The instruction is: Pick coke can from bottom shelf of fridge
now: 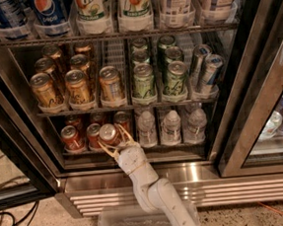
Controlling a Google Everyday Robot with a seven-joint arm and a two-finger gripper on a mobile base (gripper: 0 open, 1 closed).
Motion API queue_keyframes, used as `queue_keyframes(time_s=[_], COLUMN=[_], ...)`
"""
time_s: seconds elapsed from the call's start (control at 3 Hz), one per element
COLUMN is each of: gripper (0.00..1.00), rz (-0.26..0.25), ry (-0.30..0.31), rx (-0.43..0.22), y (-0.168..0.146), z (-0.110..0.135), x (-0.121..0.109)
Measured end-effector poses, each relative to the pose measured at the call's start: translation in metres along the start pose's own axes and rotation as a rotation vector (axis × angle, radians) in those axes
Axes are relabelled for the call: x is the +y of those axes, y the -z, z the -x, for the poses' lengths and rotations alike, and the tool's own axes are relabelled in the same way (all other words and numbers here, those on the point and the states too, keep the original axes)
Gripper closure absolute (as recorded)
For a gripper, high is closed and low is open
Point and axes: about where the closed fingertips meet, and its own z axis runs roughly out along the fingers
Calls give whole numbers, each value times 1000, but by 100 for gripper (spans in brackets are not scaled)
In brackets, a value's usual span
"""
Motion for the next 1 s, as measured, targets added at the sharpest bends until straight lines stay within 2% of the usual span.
queue_keyframes(time_s=[0.33, 0.67, 1.0], gripper=[100, 100, 100], rz=[93, 205, 329], ry=[-74, -165, -258], rx=[-61, -33, 50], y=[4, 20, 51], z=[29, 50, 64], x=[14, 29, 44])
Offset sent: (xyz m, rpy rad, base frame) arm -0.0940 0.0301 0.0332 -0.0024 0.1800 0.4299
